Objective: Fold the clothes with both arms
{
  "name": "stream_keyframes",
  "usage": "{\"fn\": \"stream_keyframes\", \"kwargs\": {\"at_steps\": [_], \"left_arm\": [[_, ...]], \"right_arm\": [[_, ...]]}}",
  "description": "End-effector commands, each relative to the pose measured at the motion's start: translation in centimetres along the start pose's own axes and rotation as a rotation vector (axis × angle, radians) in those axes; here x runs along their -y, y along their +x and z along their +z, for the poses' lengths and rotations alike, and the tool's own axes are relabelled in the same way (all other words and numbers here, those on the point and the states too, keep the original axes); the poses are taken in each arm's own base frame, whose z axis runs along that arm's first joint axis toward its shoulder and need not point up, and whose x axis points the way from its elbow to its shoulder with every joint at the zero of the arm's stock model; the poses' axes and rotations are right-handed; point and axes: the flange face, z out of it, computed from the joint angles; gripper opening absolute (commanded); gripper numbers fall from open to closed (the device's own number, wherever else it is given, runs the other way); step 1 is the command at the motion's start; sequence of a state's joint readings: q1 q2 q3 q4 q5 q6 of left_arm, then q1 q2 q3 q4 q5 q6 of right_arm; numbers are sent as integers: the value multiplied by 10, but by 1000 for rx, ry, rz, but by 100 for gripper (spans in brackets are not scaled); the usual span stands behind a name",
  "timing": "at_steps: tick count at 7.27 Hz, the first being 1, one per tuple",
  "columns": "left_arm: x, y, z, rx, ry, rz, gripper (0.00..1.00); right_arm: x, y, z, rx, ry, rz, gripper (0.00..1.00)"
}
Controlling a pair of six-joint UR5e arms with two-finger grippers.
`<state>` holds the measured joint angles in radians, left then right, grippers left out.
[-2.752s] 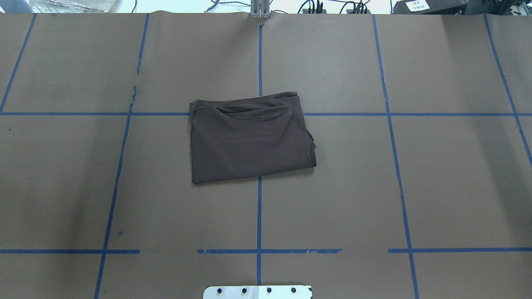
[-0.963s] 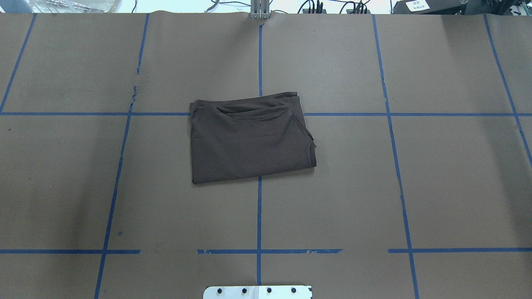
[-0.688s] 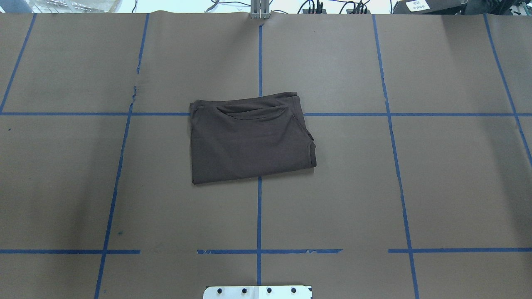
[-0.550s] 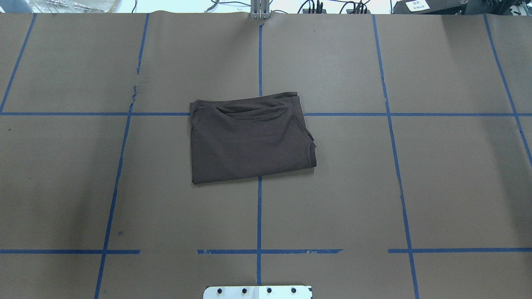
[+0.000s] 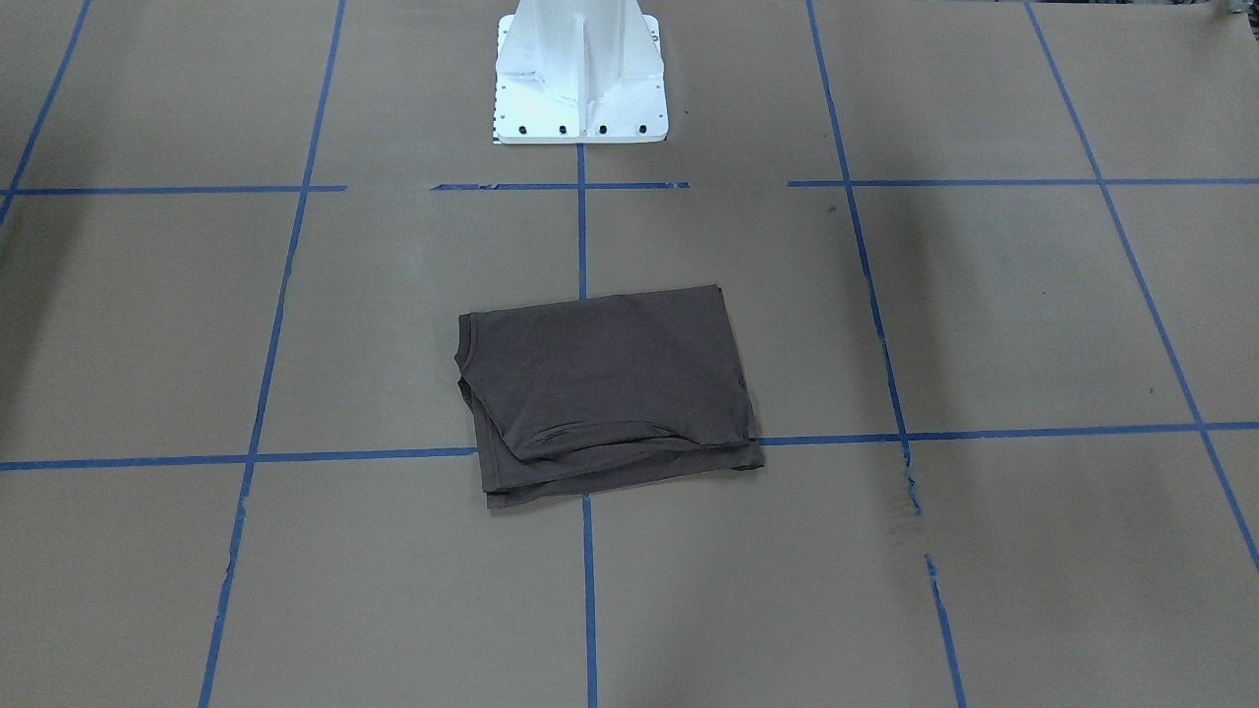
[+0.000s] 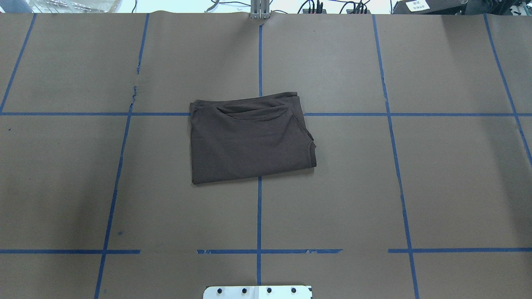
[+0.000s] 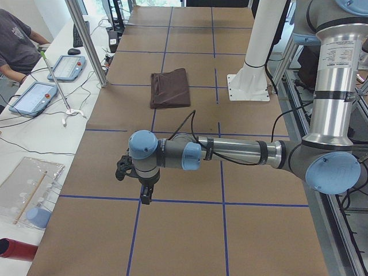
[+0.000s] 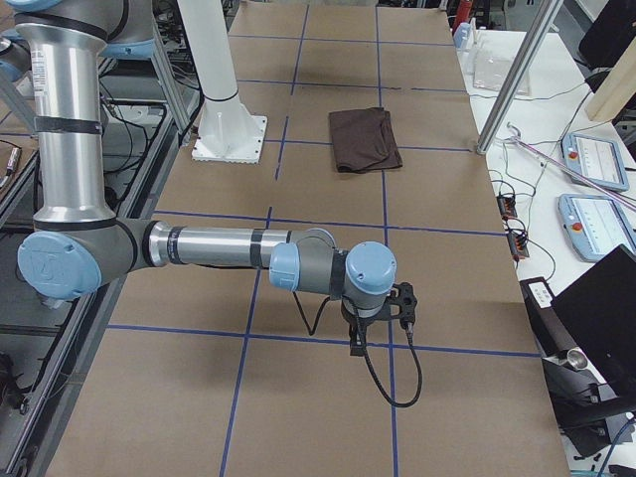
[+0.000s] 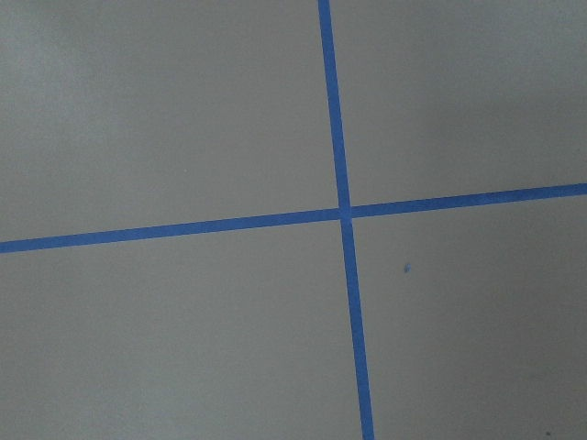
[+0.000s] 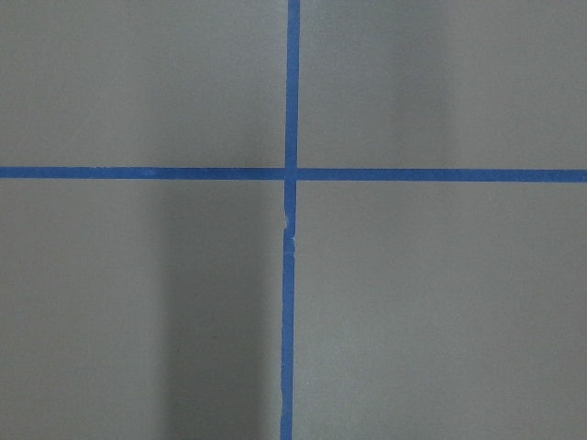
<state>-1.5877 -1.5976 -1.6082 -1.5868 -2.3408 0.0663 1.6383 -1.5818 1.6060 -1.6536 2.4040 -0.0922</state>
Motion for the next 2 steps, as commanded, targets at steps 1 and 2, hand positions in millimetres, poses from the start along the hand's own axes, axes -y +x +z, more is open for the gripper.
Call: {"fn": "stream_keyframes", "kwargs": {"at_steps": [1, 2], "left_arm": [[0, 10, -10, 1, 19, 18, 100], [0, 10, -10, 3, 20, 21, 100]], "right_arm": [[0, -2, -2, 1, 4, -5, 100], [0, -2, -2, 1, 3, -3, 100]]}}
